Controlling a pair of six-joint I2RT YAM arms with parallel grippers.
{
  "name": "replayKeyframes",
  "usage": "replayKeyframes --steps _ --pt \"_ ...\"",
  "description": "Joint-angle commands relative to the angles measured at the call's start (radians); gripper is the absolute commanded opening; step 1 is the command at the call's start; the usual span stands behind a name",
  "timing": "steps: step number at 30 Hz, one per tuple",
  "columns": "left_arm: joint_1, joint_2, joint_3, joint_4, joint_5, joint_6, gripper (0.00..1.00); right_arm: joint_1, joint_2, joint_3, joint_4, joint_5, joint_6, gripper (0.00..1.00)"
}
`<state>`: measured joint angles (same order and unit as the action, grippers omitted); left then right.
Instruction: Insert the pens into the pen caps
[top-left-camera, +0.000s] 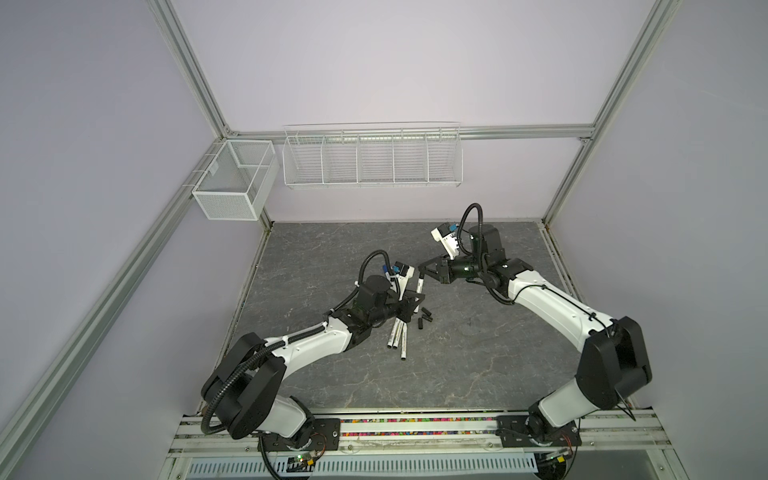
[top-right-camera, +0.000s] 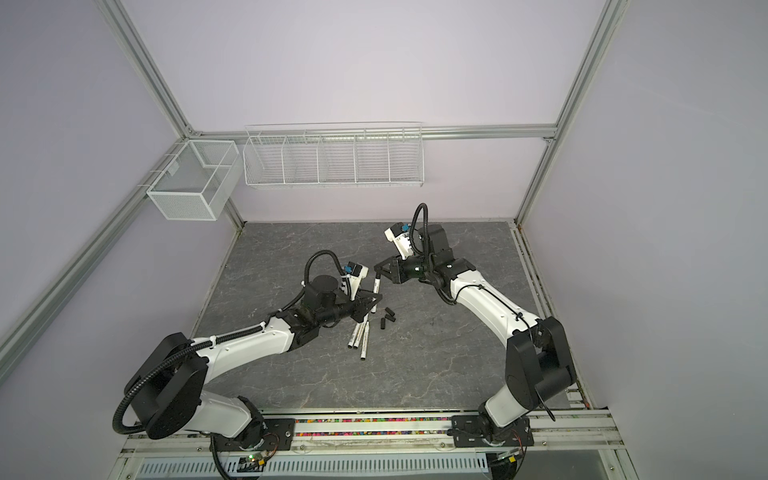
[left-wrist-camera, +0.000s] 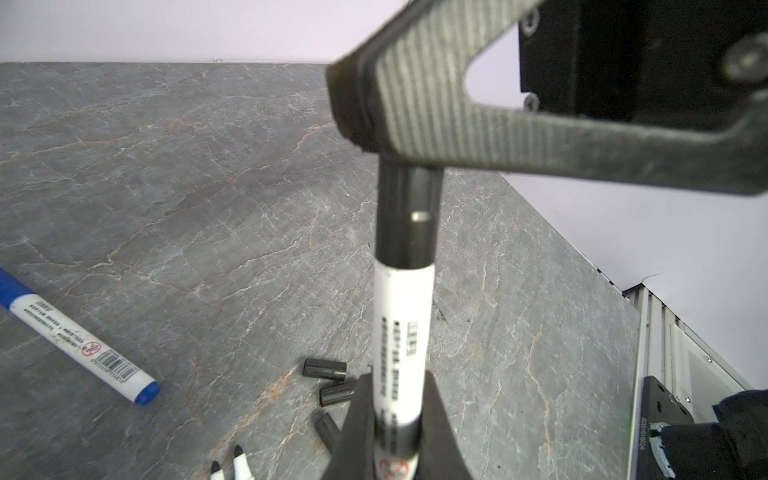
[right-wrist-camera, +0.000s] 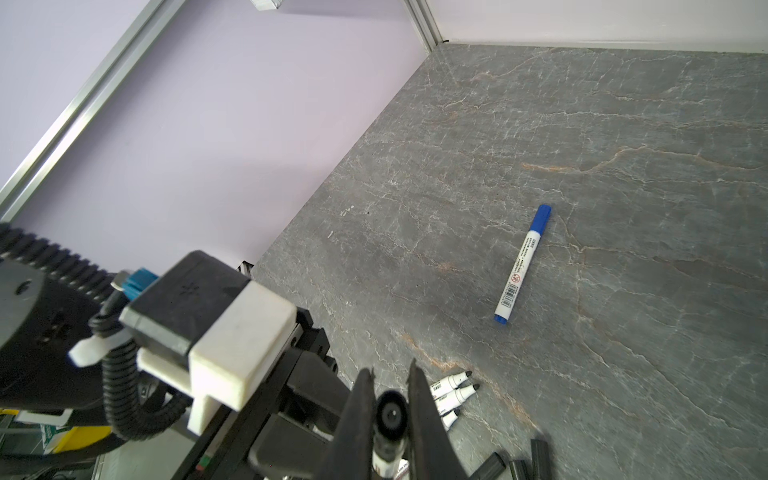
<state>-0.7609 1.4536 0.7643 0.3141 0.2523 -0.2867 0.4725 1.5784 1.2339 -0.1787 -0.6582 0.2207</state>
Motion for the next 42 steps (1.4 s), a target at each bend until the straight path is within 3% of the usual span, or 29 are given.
replayKeyframes --steps 1,8,14,19,24,28,38,42 --pt "0.071 -0.049 0.049 0.241 -0.139 -0.086 0.00 0.055 0.051 -0.040 -0.346 -0.066 -0.099 0.07" --pt "0.116 -0.053 0.034 0.271 -0.224 -0.154 0.00 0.100 0.060 -0.097 -0.406 0.131 -0.114 0.07" --pt "0.145 -0.065 0.018 0.299 -0.233 -0.191 0.00 -0.020 0.019 -0.143 -0.300 0.035 -0.010 0.07" --pt "0.145 -0.058 0.017 0.305 -0.222 -0.196 0.00 -0.009 0.032 -0.123 -0.305 -0.060 -0.026 0.07" --pt "0.146 -0.040 0.022 0.324 -0.231 -0.198 0.00 0.063 0.054 -0.087 -0.412 -0.047 -0.127 0.07" --pt "0.147 -0.019 0.047 0.328 -0.234 -0.188 0.00 0.126 0.066 -0.068 -0.485 0.030 -0.195 0.07" --pt "0.165 -0.002 0.074 0.345 -0.231 -0.201 0.00 0.072 0.035 -0.092 -0.435 -0.020 -0.157 0.07" --pt "0.202 -0.008 0.061 0.377 -0.225 -0.231 0.00 0.119 0.058 -0.082 -0.489 0.049 -0.200 0.07"
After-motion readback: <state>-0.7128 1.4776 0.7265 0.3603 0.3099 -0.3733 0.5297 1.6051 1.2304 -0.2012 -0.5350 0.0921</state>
